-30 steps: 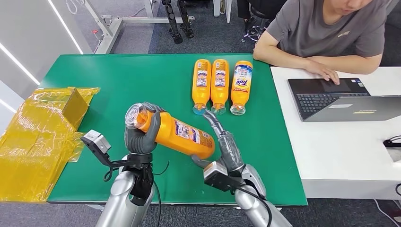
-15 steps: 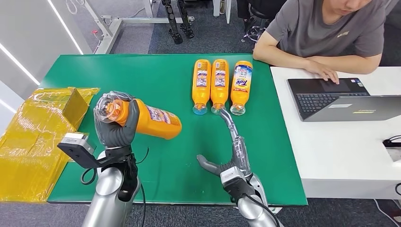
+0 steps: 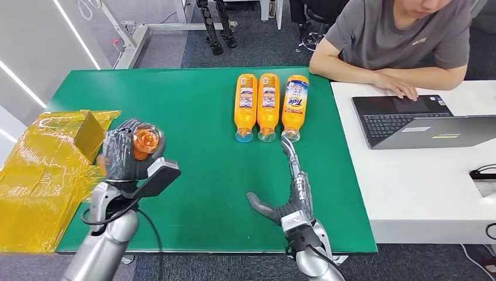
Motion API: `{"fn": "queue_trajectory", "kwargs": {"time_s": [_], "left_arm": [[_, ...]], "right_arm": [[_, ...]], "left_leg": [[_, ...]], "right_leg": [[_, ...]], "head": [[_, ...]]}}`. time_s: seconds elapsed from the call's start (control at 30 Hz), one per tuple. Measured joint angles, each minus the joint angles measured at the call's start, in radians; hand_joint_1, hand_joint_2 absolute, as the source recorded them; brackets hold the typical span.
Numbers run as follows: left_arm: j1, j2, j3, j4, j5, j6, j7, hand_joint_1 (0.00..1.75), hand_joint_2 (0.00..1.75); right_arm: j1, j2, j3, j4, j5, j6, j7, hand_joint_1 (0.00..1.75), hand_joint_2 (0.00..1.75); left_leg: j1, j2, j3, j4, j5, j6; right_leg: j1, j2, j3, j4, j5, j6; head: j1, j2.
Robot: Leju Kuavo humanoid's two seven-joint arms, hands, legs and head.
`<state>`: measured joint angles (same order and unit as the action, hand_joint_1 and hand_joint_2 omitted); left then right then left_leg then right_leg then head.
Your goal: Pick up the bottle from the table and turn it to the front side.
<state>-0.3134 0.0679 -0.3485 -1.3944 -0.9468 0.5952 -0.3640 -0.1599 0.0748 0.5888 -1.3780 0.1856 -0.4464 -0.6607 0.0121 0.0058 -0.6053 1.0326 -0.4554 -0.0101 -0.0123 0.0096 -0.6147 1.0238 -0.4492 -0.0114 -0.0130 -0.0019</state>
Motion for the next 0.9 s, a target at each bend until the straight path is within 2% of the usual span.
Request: {"fn": "queue_trajectory", "kwargs": {"time_s": [0.03, 0.1, 0.23, 0.37, 0.7, 0.9], "left_arm": [[-0.002, 0.034, 0.005, 0.022, -0.103, 0.003, 0.012, 1.75, 1.75], [-0.005, 0.079, 0.006, 0.050, -0.209, 0.007, 0.031, 1.75, 1.75], [-0.026, 0.153, 0.000, 0.095, -0.359, 0.006, 0.120, 1.75, 1.75], [-0.079, 0.210, -0.018, 0.165, -0.426, -0.016, 0.147, 1.75, 1.75], [-0.174, 0.263, -0.073, 0.295, -0.418, -0.073, 0.114, 1.75, 1.75], [-0.282, 0.273, -0.139, 0.450, -0.373, -0.184, 0.037, 1.75, 1.75]], "right_arm": [[0.005, 0.000, -0.001, -0.004, -0.001, 0.000, 0.000, 0.00, 1.75], [0.008, 0.000, -0.002, -0.009, -0.004, 0.002, -0.001, 0.00, 1.75], [0.021, 0.000, -0.003, -0.016, -0.015, -0.003, -0.008, 0.00, 1.75], [0.051, 0.000, -0.003, -0.038, -0.012, -0.011, -0.013, 0.00, 1.75], [0.090, 0.000, -0.004, -0.076, 0.010, -0.015, -0.006, 0.00, 1.75], [0.091, 0.000, -0.005, -0.077, 0.004, -0.001, -0.016, 0.00, 1.75]], "left_leg": [[0.000, 0.000, 0.000, 0.000, 0.001, -0.001], [0.000, -0.002, -0.001, -0.001, 0.001, -0.002], [0.000, -0.001, -0.001, -0.001, 0.001, -0.002], [0.000, -0.003, -0.002, 0.000, 0.001, -0.002], [0.000, -0.003, -0.002, 0.000, 0.001, -0.002], [0.000, -0.003, -0.002, 0.000, 0.001, -0.002]], "right_leg": [[0.000, 0.000, 0.000, 0.000, 0.000, 0.000], [0.000, -0.001, -0.001, 0.001, 0.000, -0.001], [0.000, -0.001, -0.001, 0.001, 0.000, -0.001], [0.000, -0.003, -0.001, 0.000, 0.000, -0.001], [0.000, -0.003, -0.001, 0.000, 0.000, -0.001], [0.000, -0.003, -0.001, 0.001, 0.000, -0.001]], "head": [[-0.001, 0.000], [-0.002, 0.000], [-0.002, 0.000], [-0.002, 0.000], [-0.002, 0.000], [-0.002, 0.000]]}}
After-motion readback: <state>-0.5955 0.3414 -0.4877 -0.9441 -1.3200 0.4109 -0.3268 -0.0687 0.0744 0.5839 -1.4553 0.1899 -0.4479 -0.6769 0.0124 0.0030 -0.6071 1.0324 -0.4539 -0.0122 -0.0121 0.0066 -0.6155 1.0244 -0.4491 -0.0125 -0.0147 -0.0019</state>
